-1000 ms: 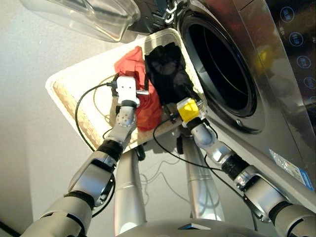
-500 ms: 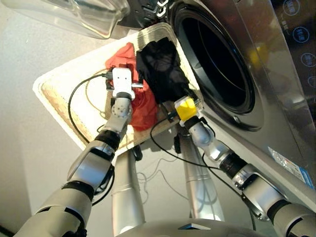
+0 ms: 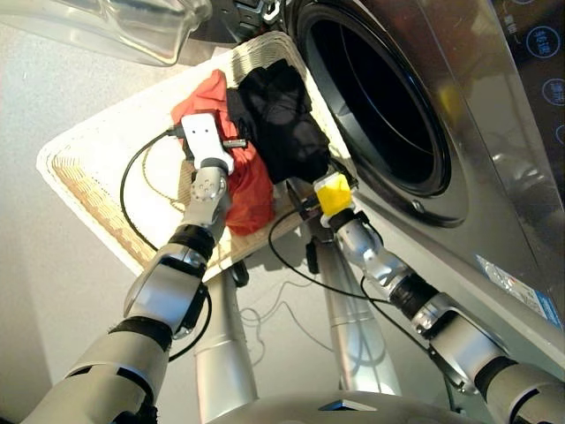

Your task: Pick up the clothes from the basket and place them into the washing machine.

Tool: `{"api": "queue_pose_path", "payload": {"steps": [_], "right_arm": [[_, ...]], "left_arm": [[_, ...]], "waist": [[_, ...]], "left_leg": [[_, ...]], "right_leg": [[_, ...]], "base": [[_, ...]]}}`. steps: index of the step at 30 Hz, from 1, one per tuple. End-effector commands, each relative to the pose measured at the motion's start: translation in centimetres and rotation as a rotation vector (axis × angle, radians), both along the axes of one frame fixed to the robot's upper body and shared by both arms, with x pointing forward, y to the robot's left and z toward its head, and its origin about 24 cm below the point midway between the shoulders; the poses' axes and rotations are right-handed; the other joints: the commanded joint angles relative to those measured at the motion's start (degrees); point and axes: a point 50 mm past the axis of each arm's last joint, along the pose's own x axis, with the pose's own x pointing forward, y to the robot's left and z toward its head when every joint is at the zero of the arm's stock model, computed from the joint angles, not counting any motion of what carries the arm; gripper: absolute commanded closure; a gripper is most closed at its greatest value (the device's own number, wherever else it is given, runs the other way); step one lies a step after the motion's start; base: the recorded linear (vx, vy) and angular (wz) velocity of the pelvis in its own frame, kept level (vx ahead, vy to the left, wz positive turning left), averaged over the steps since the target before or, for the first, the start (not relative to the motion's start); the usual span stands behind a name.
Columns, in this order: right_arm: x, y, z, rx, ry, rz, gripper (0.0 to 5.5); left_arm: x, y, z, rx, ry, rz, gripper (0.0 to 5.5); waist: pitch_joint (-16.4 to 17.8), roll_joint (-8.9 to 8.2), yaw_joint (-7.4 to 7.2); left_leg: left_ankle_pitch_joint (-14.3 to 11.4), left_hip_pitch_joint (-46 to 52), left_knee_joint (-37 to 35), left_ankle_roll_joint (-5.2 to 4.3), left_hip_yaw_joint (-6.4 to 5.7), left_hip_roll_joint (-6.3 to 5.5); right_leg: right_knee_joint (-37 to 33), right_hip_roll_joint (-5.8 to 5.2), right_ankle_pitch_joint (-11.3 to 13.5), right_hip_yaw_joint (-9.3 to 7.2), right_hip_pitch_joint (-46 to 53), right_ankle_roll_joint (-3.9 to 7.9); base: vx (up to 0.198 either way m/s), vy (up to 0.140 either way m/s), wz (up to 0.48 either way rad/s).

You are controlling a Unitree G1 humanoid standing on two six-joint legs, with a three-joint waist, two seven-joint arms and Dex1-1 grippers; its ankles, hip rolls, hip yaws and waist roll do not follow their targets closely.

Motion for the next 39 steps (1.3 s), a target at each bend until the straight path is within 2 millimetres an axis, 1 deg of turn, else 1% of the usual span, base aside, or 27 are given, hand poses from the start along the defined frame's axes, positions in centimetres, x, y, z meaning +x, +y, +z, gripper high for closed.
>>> {"api": "queue_pose_path", "payload": {"steps": [1, 6, 12, 15, 16, 18, 21, 24, 28, 30, 32, 34, 36, 39], "right_arm": [[0.1, 2.2, 2.5, 0.1, -0.055, 0.063, 0.0], [0.0, 2.2, 2.4, 0.112, -0.049, 0.06, 0.0], [-0.1, 2.3, 2.5, 0.116, -0.057, 0.058, 0.0], [-0.1, 2.3, 2.4, 0.115, -0.058, 0.052, 0.0], [-0.2, 2.2, 2.3, 0.113, -0.059, 0.053, 0.0], [-0.3, 2.1, 2.1, 0.114, -0.055, 0.051, 0.0], [-0.4, 2.0, 1.9, 0.115, -0.053, 0.049, 0.0], [-0.4, 1.8, 1.9, 0.109, -0.062, 0.05, 0.0], [-0.4, 1.7, 2.0, 0.104, -0.076, 0.048, 0.0], [-0.3, 1.6, 2.2, 0.1, -0.084, 0.047, 0.0], [-0.3, 1.7, 2.3, 0.096, -0.089, 0.05, 0.0], [-0.3, 1.7, 2.4, 0.095, -0.098, 0.054, 0.0], [-0.2, 1.7, 2.6, 0.098, -0.102, 0.054, 0.0], [-0.1, 1.7, 2.7, 0.105, -0.102, 0.052, 0.0]], "left_arm": [[-1.2, -0.5, -5.1, -0.152, 0.205, 0.007, 0.0], [-2.6, -2.3, -7.7, -0.145, 0.282, -0.047, 0.0], [-3.9, -4.1, -9.4, -0.136, 0.311, -0.095, 0.0], [-4.3, -4.4, -9.8, -0.109, 0.306, -0.101, 0.0], [-4.8, -4.6, -10.4, -0.073, 0.317, -0.11, 0.0], [-5.2, -4.5, -11.0, -0.032, 0.329, -0.108, 0.0], [-5.7, -4.3, -11.6, 0.06, 0.341, -0.1, 0.0], [-6.1, -3.9, -12.2, 0.204, 0.345, -0.086, 0.0], [-6.3, -3.5, -12.4, 0.317, 0.334, -0.076, 0.0], [-6.2, -3.2, -12.2, 0.336, 0.329, -0.064, 0.0], [-6.2, -2.9, -12.4, 0.362, 0.335, -0.062, 0.0], [-6.1, -2.5, -12.3, 0.405, 0.335, -0.058, 0.0], [-5.8, -2.3, -12.0, 0.403, 0.332, -0.045, 0.0], [-5.4, -1.9, -11.5, 0.408, 0.323, -0.015, 0.0]], "waist": [[1.9, 0.95, -1.49], [1.91, 0.89, -1.16], [2.51, 0.67, -0.58], [2.75, 0.63, -0.22], [2.93, 0.62, 0.02], [2.98, 0.74, 0.31], [3.01, 0.92, 0.73], [3.44, 1.08, 1.26], [4.4, 1.4, 1.68], [4.9, 1.45, 1.85], [5.34, 1.45, 2.01], [5.48, 1.42, 2.06], [5.46, 1.48, 2.02], [5.63, 1.43, 1.97]], "left_leg": [[2.3, -0.57, -2.81, 1.26, -2.22, -1.43], [2.61, -0.34, -3.22, 1.26, -2.46, -1.65], [3.3, 0.06, -4.24, 1.17, -2.63, -1.97], [3.63, 0.41, -4.79, 1.19, -2.71, -2.17], [3.9, 0.65, -5.14, 1.2, -2.82, -2.35], [4.27, 1.08, -5.83, 1.19, -2.96, -2.64], [4.84, 1.83, -7.25, 1.22, -2.77, -3.07], [5.61, 2.98, -9.01, 1.24, -2.31, -3.46], [6.83, 4.51, -11.38, 0.85, -1.86, -3.96], [7.36, 5.25, -12.34, 0.66, -1.52, -4.26], [7.9, 5.47, -12.66, 0.48, -1.36, -4.46], [8.25, 5.52, -13.15, 0.37, -1.47, -4.54], [8.33, 5.4, -13.29, 0.32, -1.51, -4.56], [8.51, 5.18, -13.35, 0.38, -1.93, -4.62]], "right_leg": [[4.18, -0.33, -5.89, -5.26, 1.59, 1.46], [3.98, -0.59, -5.81, -5.56, 1.82, 1.29], [3.36, -0.93, -5.53, -6.02, 2.64, 1.38], [3.11, -1.19, -5.46, -6.23, 3.1, 1.38], [3.04, -1.35, -5.38, -6.25, 3.28, 1.39], [2.73, -1.63, -5.29, -6.27, 3.63, 1.4], [2.18, -2.09, -5.17, -6.37, 4.07, 1.47], [1.76, -2.69, -4.97, -6.32, 4.73, 1.61], [0.66, -3.55, -4.34, -6.34, 5.73, 1.97], [0.09, -3.79, -4.22, -6.39, 6.36, 2.12], [-0.1, -3.86, -4.16, -6.66, 6.83, 2.08], [-0.33, -3.83, -3.98, -6.76, 6.95, 2.07], [-0.64, -3.81, -3.89, -6.91, 6.98, 2.09], [-0.67, -3.89, -3.82, -7.09, 6.98, 2.1]], "base": [[0.0, 0.0, 0.0], [0.0, 0.0, 0.0], [0.0, 0.0, 0.0], [0.0, 0.0, 0.0], [0.0, 0.0, 0.0], [0.0, 0.0, 0.0], [0.0, 0.0, 0.0], [0.0, 0.0, 0.0], [0.0, 0.0, 0.0], [0.0, 0.0, 0.0], [0.0, 0.0, 0.0], [0.0, 0.0, 0.0], [0.0, 0.0, 0.0], [0.0, 0.0, 0.0]]}}
